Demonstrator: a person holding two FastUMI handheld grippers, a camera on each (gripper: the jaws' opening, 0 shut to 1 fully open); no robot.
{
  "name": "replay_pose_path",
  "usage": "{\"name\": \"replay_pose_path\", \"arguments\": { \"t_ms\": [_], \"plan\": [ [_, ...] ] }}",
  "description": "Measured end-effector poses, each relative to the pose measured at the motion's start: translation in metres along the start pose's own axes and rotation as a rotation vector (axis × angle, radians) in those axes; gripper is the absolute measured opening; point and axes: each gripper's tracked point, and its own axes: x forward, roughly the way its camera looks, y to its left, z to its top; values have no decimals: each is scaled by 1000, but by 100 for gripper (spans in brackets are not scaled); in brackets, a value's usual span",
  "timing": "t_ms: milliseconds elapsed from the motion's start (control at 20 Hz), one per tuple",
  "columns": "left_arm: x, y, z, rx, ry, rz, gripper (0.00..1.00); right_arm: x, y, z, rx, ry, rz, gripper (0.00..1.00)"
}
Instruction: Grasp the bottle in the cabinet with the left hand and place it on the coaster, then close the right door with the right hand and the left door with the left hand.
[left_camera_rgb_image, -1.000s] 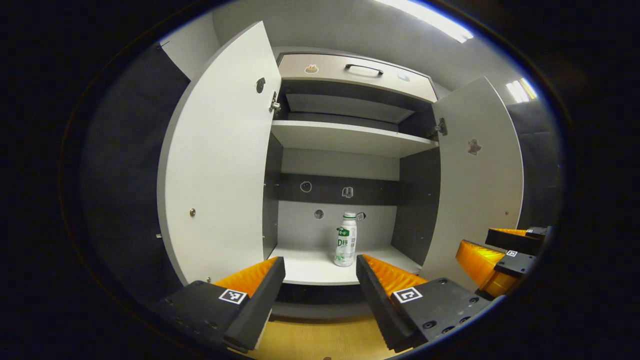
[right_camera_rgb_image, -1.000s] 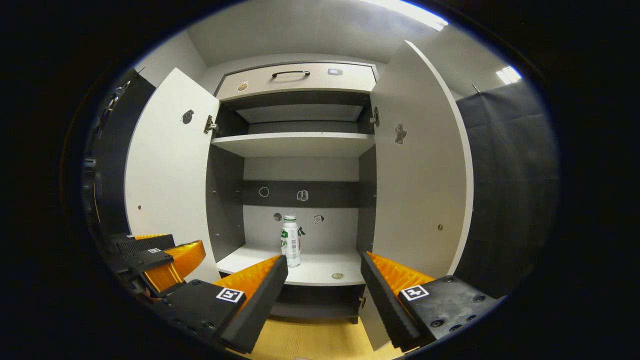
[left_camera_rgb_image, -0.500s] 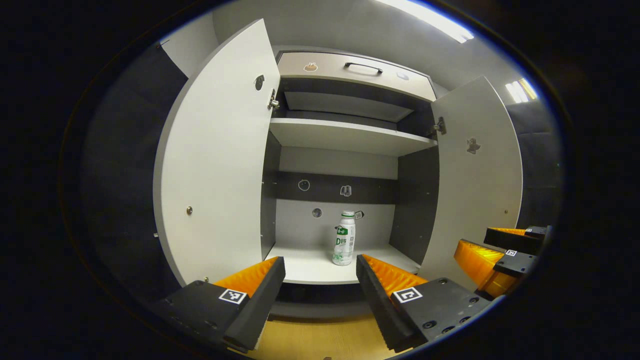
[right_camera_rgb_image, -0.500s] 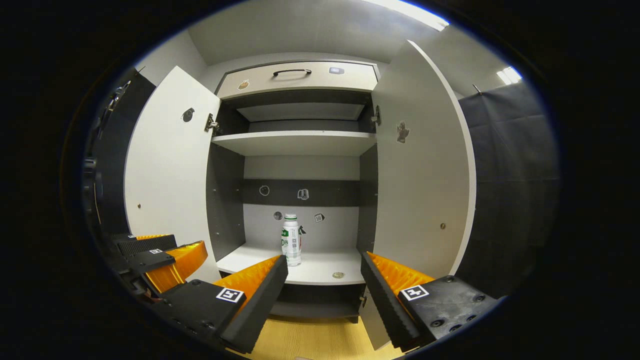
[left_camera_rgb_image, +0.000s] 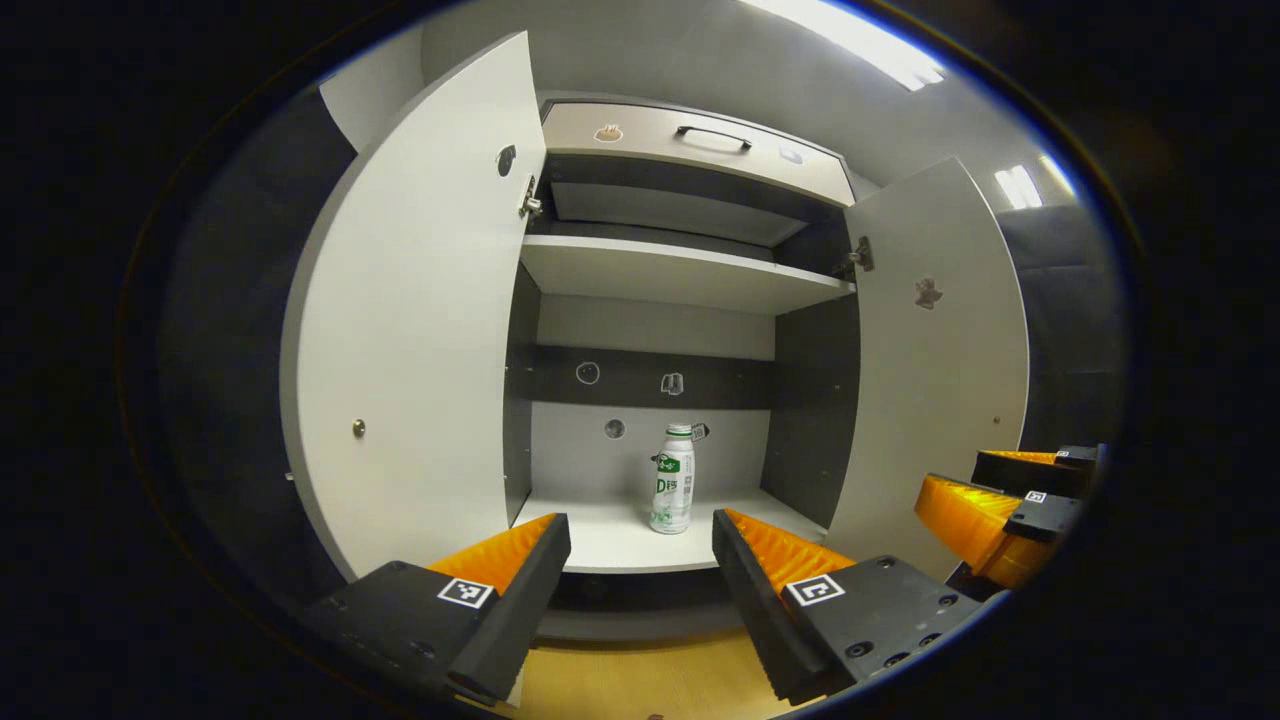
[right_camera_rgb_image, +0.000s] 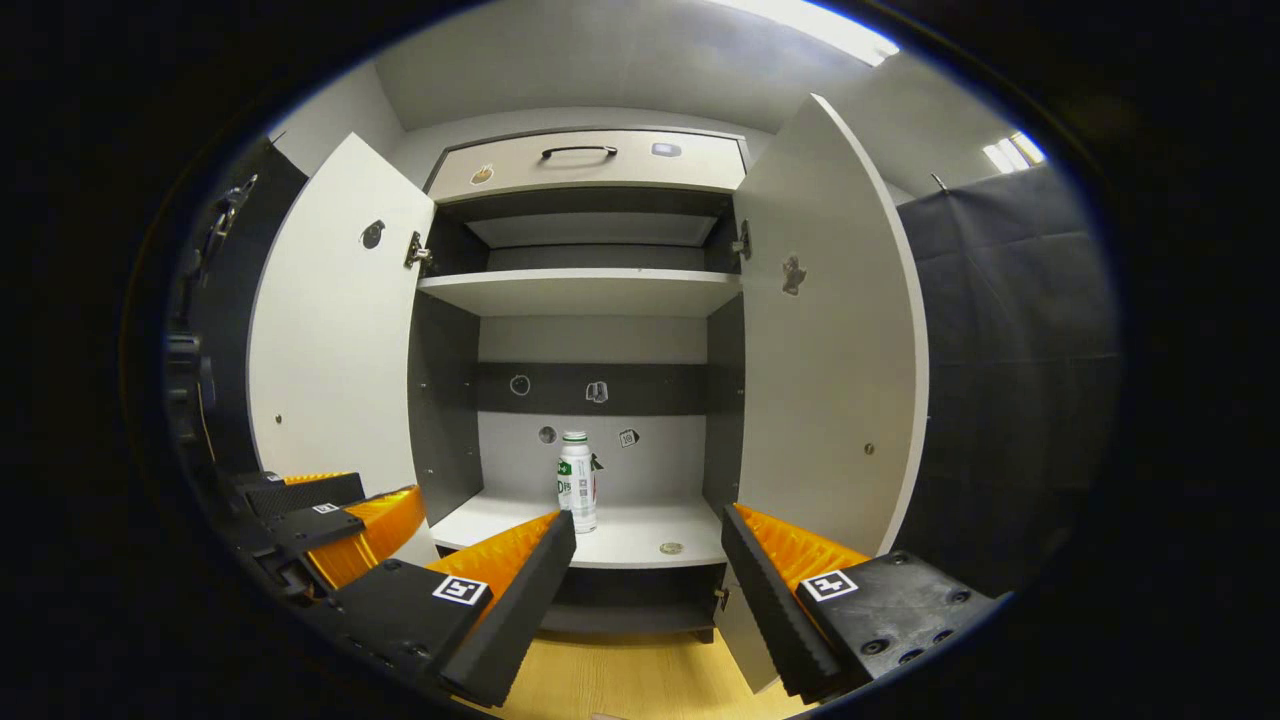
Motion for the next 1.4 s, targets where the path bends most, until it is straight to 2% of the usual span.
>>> {"name": "replay_pose_path", "arguments": {
  "t_ms": [150, 300, 600, 850, 1400],
  "plan": [
    [22, -7, -6, -1, 14, -48, 90, -1, -9, 0, -9, -4, -48, 98],
    [52, -16, -11, -10, 25, -70, 91, 9, -15, 5, -39, -40, -58, 98],
    [146, -33, -19, -27, 18, -57, 91, 64, -15, 0, -81, -60, 31, 97],
    [213, -47, -44, -31, 52, -52, 91, 109, -15, -11, -134, -71, 90, 97],
    [302, -48, -80, -6, 95, -21, 91, 168, -17, -39, -149, -35, 148, 98]
  ]
}}
